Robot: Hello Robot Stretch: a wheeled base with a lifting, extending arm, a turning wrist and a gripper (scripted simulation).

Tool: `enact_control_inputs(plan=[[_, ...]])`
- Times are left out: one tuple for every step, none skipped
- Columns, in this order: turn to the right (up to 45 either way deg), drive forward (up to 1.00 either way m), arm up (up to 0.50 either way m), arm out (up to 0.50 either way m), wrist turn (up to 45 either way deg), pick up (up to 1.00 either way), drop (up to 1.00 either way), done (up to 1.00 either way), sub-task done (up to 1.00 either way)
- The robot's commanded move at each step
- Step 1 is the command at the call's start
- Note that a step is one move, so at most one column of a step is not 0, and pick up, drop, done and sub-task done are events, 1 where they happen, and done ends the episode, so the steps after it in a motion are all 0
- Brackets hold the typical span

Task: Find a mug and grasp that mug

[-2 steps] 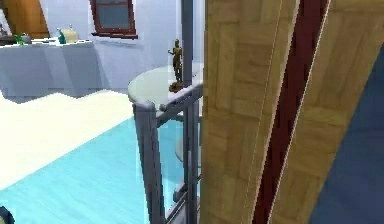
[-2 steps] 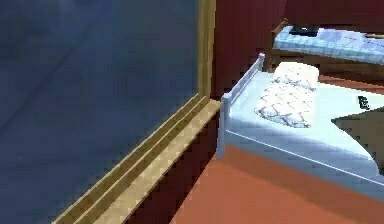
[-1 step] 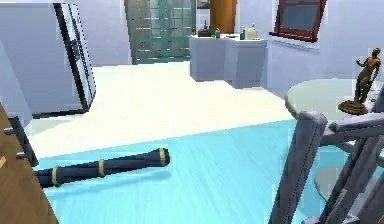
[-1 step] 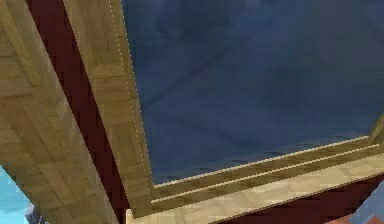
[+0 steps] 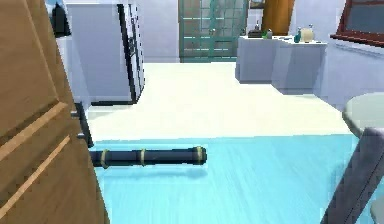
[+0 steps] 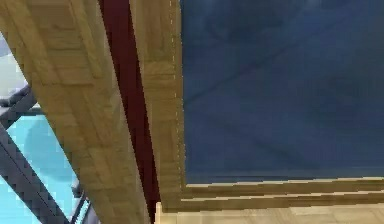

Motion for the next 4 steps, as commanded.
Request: enact_control_inputs(plan=[[0.0, 0.75, 0.00, 0.00, 0.0, 0.00, 0.00, 0.00, 0.00], [39.0, 0.00, 0.00, 0.00, 0.0, 0.00, 0.00, 0.00, 0.00], [0.0, 1.00, 0.00, 0.00, 0.0, 0.00, 0.00, 0.00, 0.00], [27.0, 0.00, 0.00, 0.00, 0.0, 0.00, 0.00, 0.00, 0.00]])
